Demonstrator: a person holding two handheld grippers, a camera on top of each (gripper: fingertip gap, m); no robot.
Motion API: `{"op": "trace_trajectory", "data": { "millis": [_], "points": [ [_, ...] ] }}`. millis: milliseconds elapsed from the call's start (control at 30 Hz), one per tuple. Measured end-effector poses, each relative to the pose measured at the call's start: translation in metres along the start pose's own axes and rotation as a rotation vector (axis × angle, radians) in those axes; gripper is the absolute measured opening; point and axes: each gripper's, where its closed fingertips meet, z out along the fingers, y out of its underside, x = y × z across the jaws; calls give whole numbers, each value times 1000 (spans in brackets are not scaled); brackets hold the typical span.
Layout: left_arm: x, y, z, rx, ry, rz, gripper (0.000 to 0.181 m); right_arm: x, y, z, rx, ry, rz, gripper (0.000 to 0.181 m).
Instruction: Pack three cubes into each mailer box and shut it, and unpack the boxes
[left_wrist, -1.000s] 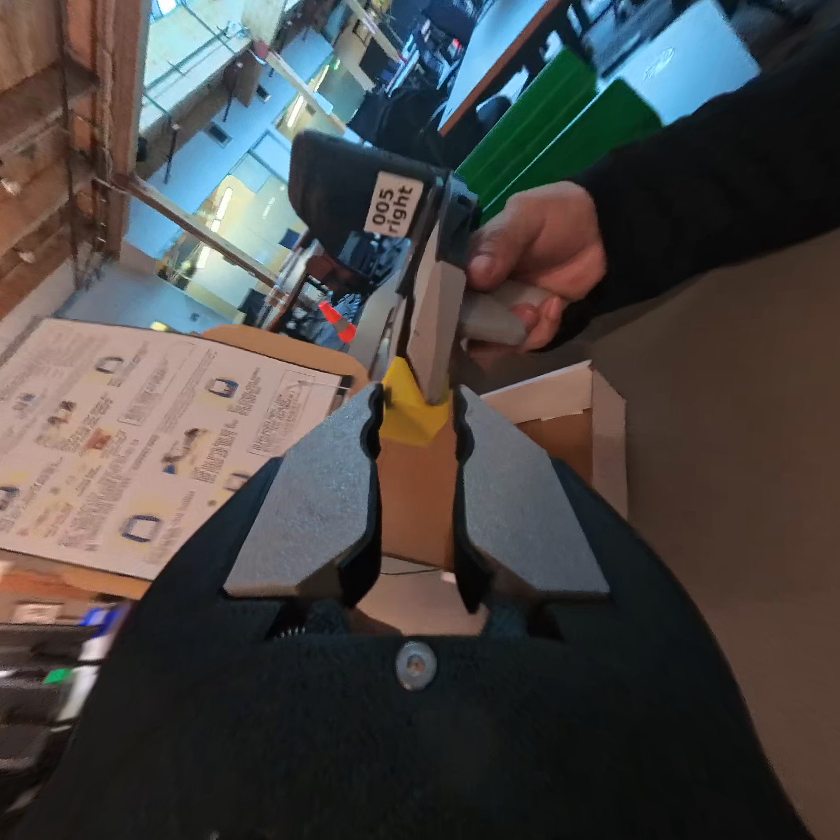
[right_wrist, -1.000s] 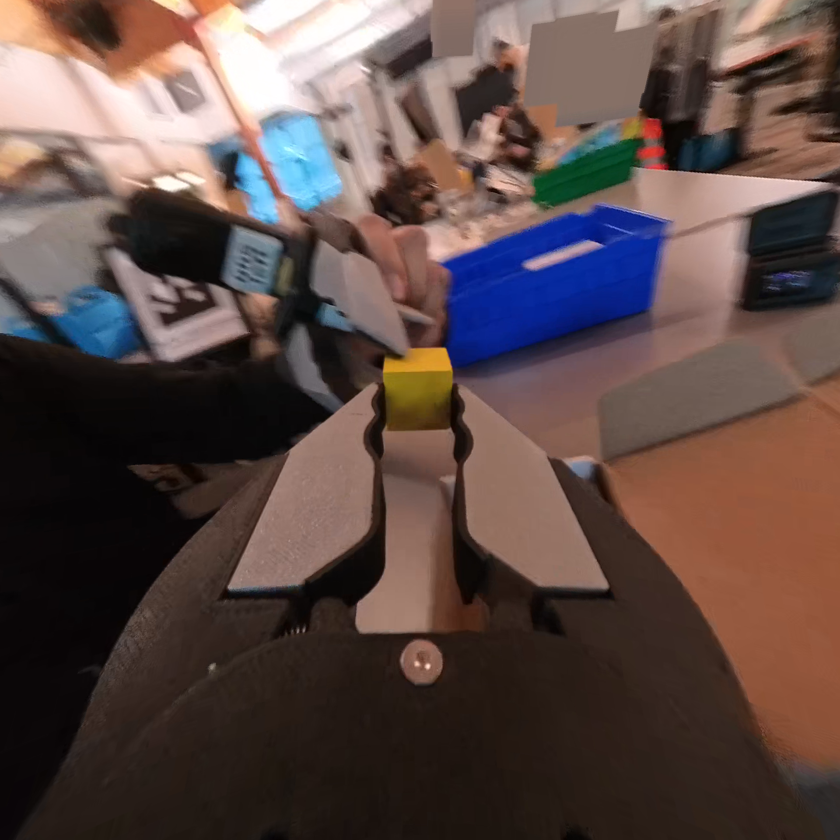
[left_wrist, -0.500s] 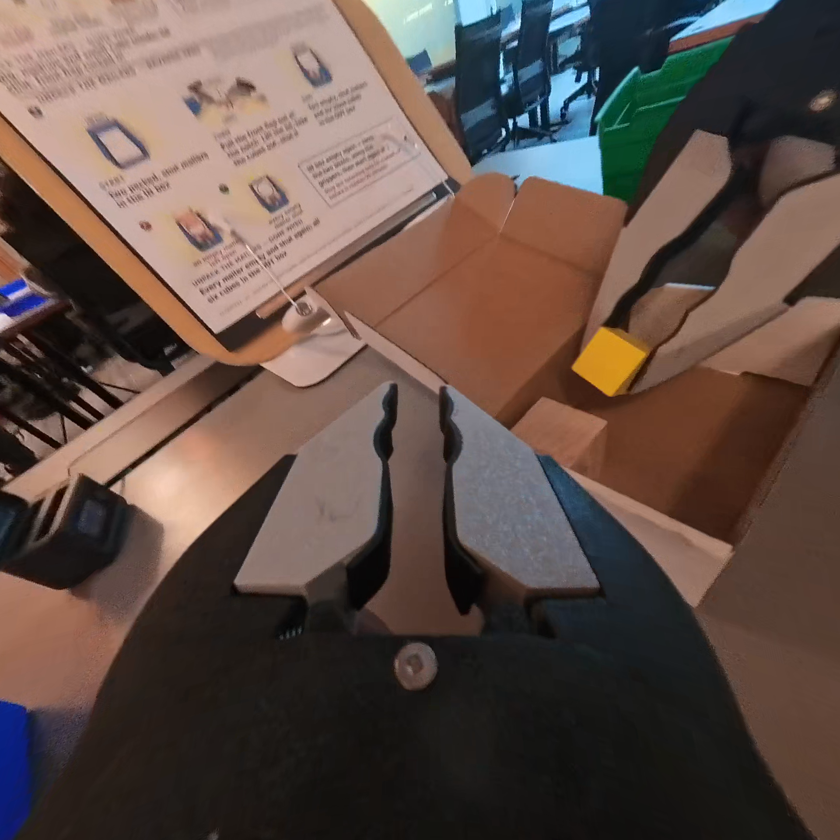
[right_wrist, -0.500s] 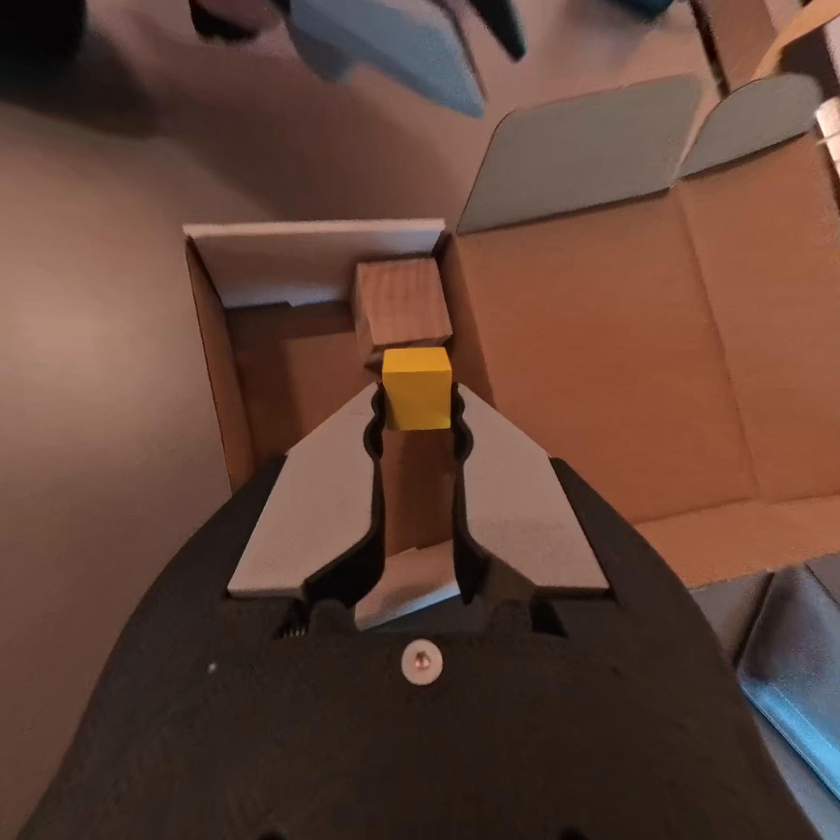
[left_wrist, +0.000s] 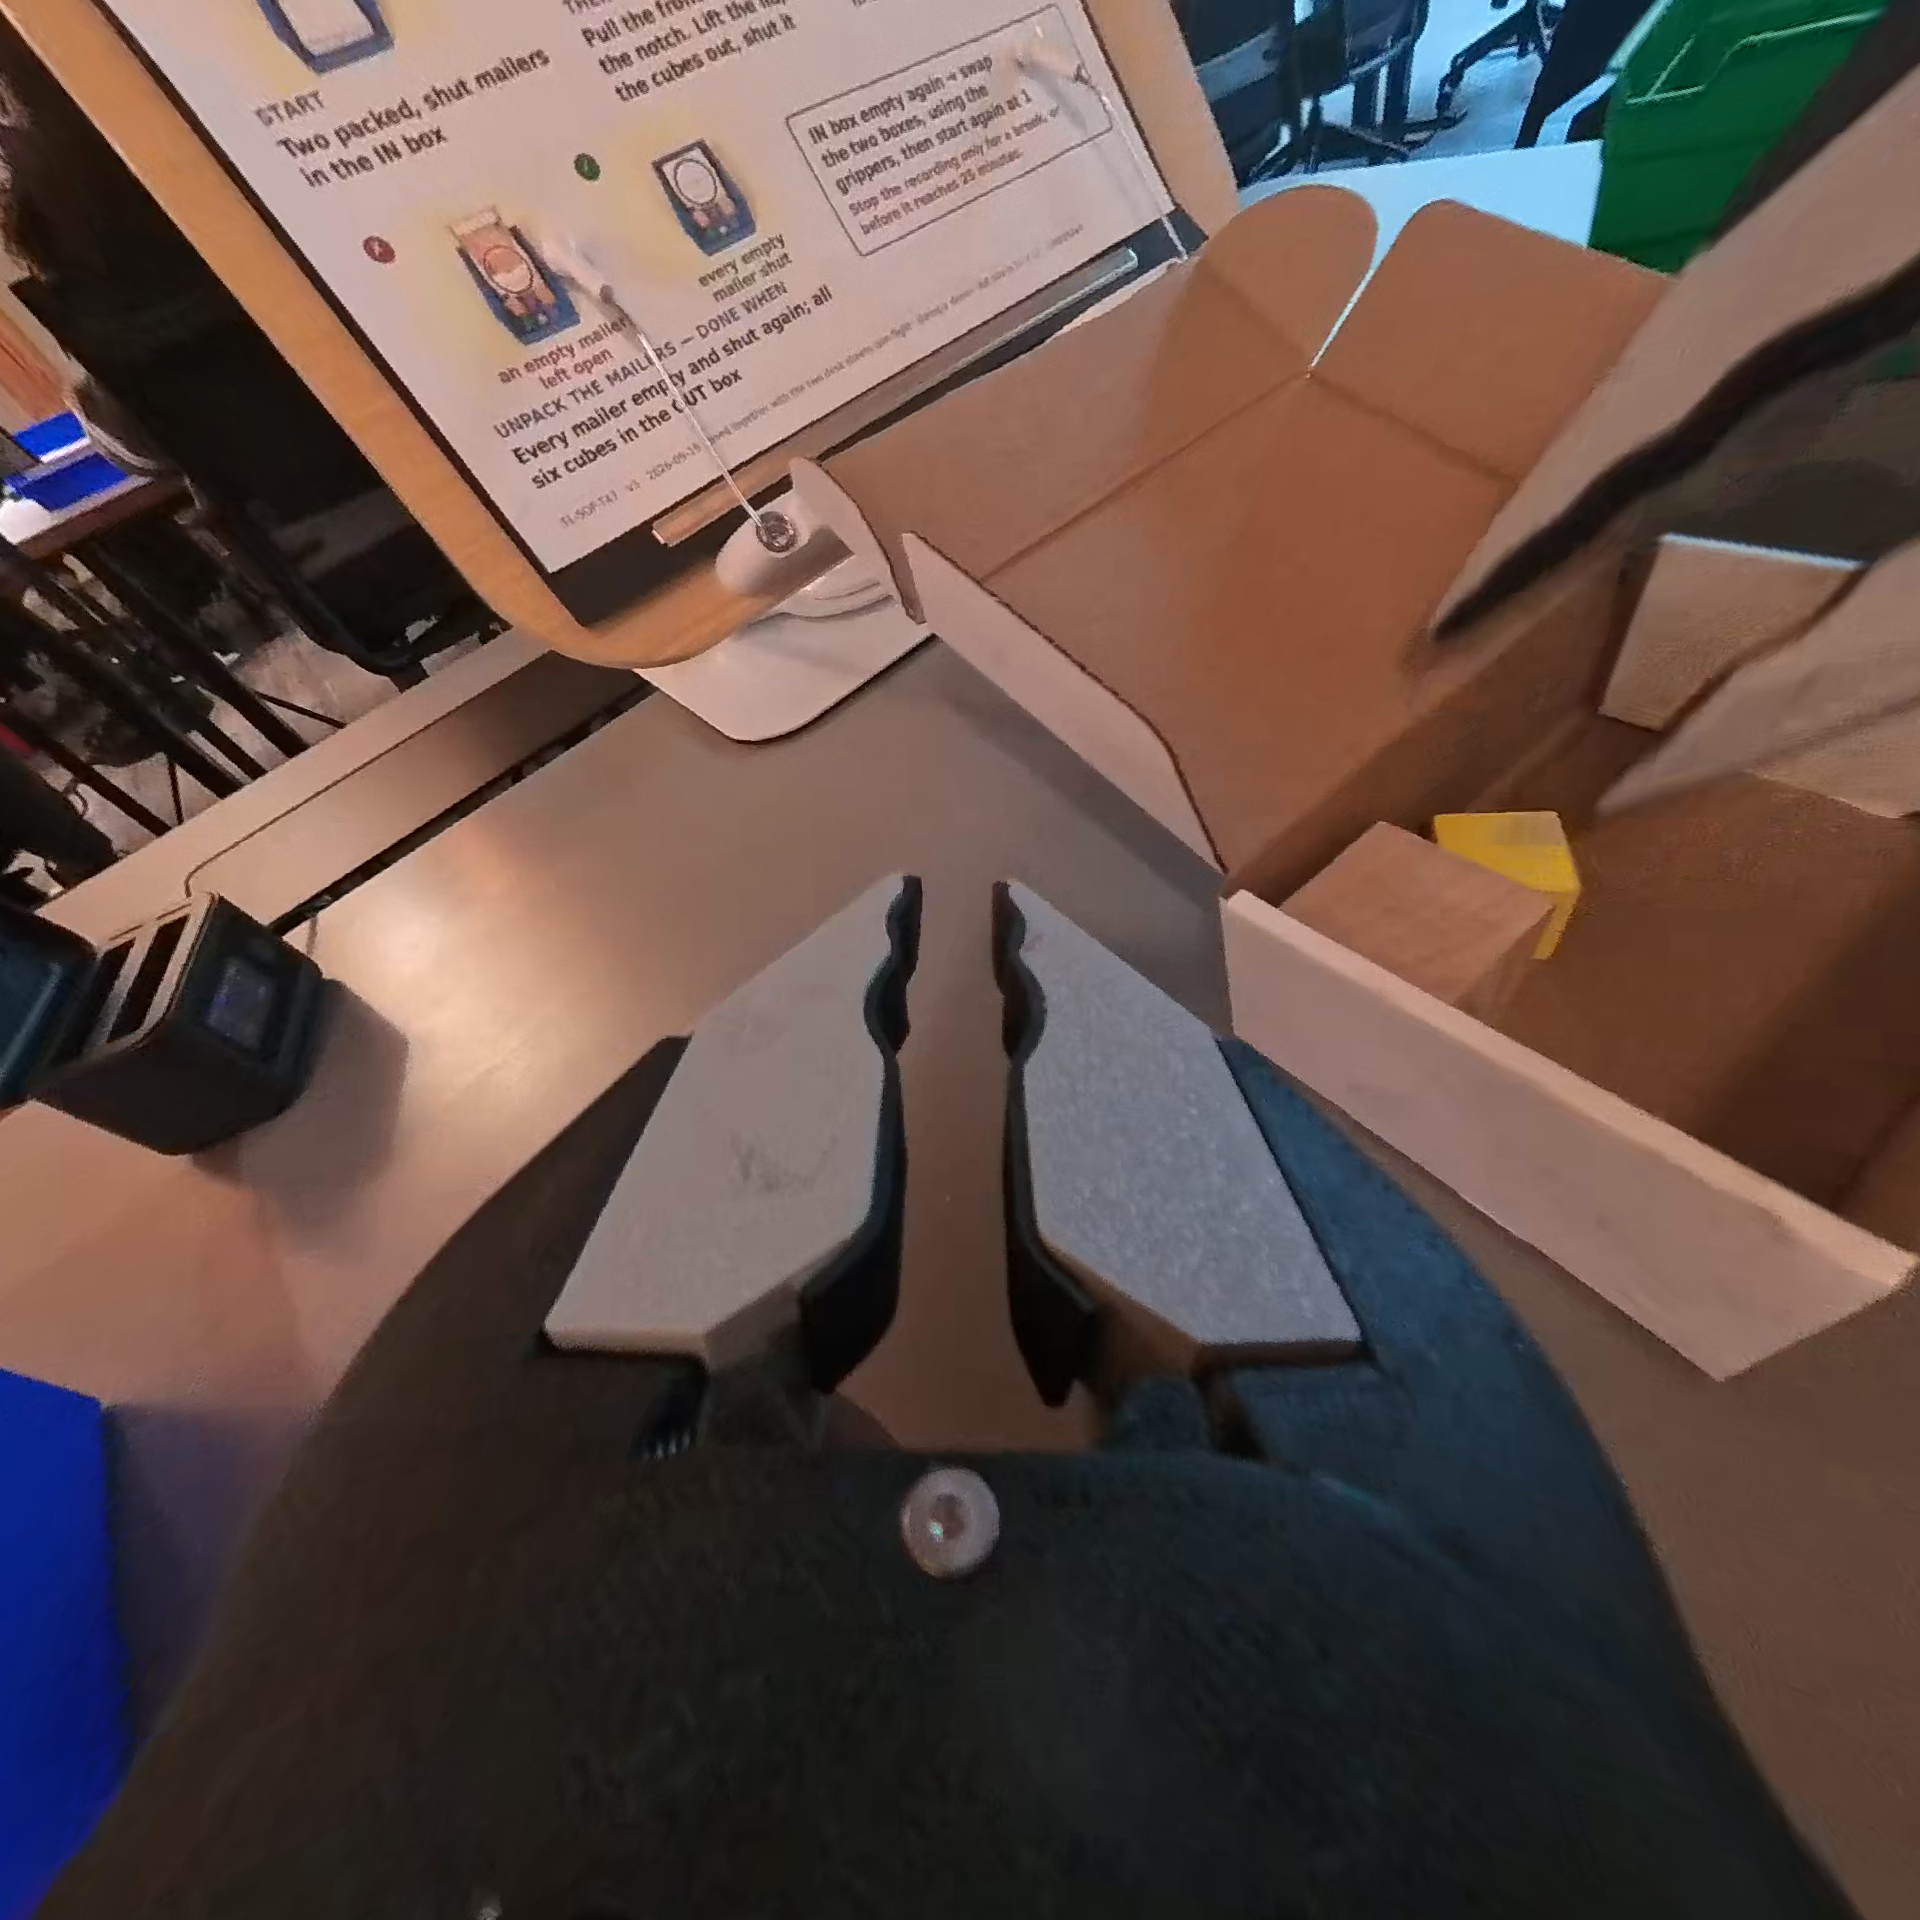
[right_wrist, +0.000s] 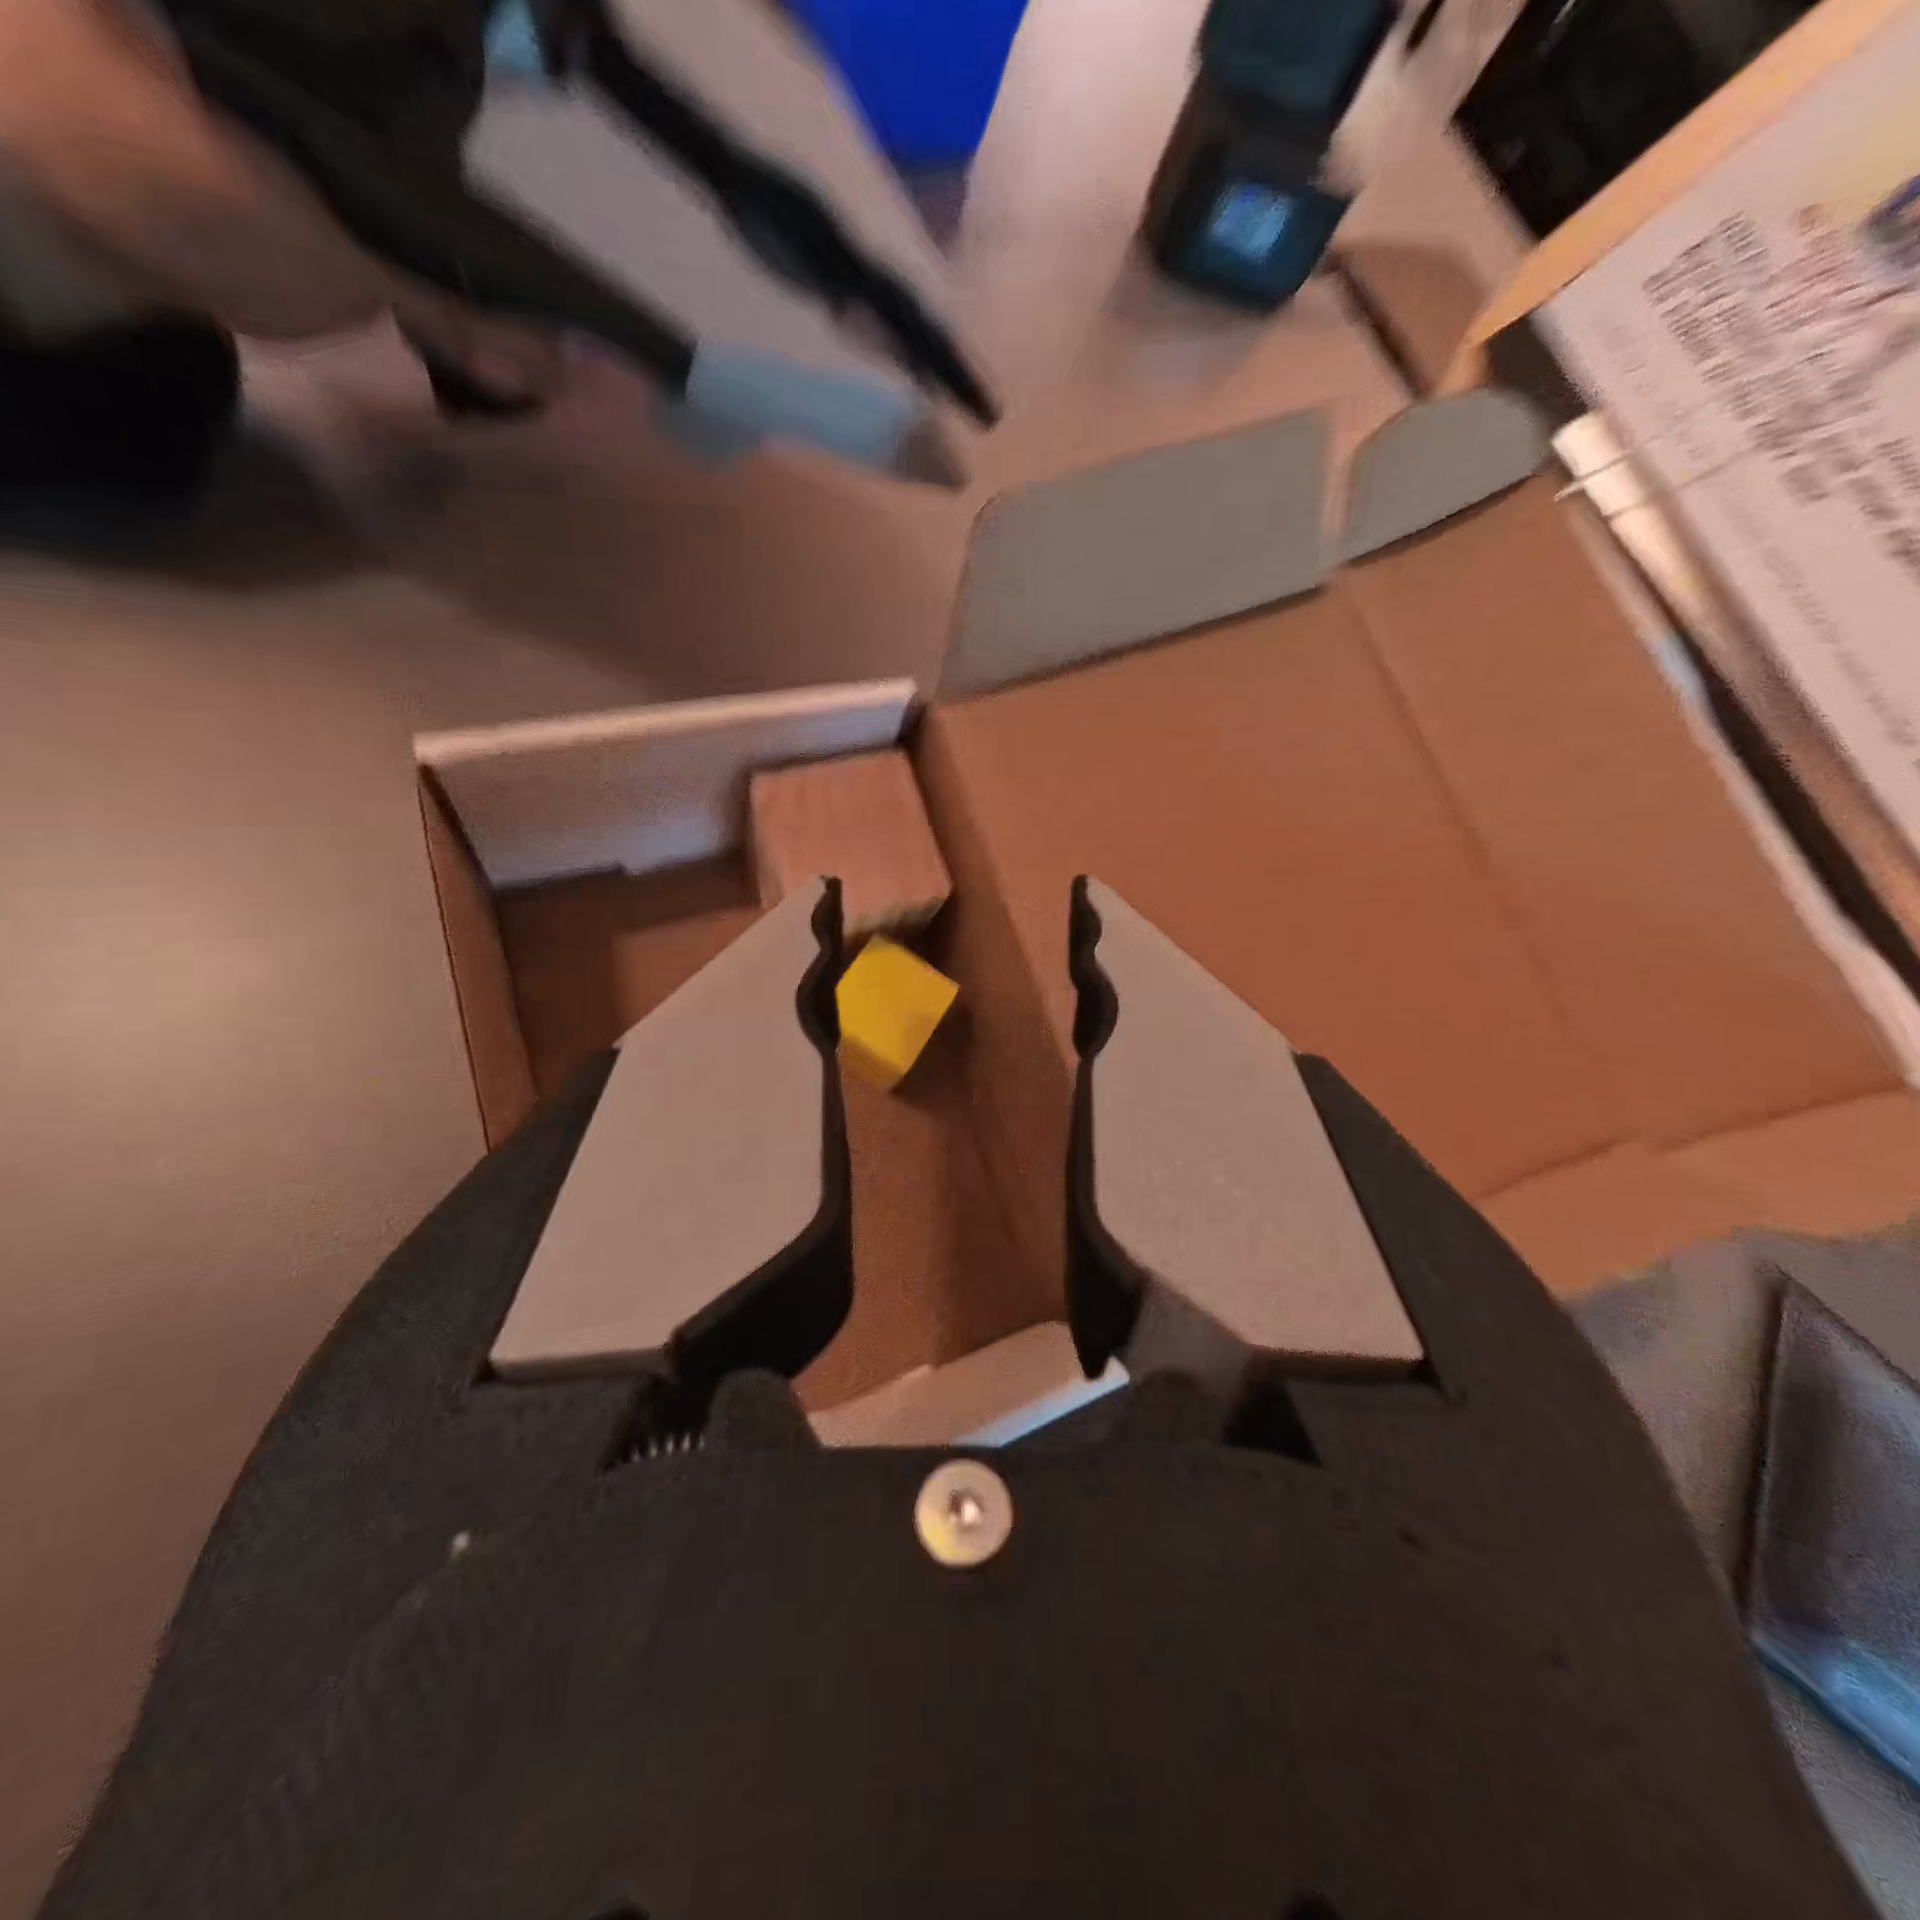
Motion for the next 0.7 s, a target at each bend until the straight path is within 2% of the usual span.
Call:
{"op": "trace_trajectory", "data": {
  "millis": [167, 300, 367, 433, 533, 633, 700],
  "points": [
    [-2, 10, 5, -39, -4, -2, 12, 42, -35, -37, 327, 60, 286, 31],
    [-4, 18, 7, -68, -33, 19, 13, 74, -31, -56, 426, 163, 380, 25],
    [-3, 4, 1, -9, -54, 18, 10, 80, -30, -62, 450, 177, 393, 22],
    [1, -22, -14, 102, -78, 6, 6, 84, -30, -67, 484, 187, 409, 21],
    [17, -49, -47, 158, -29, -39, 8, 87, -31, -71, 507, 187, 424, 20],
    [9, -63, -91, 118, -43, -53, 11, 86, -32, -72, 510, 174, 425, 21],
    [-13, -68, -124, 56, -75, -35, 13, 86, -34, -75, 521, 182, 416, 20]
  ]
}}
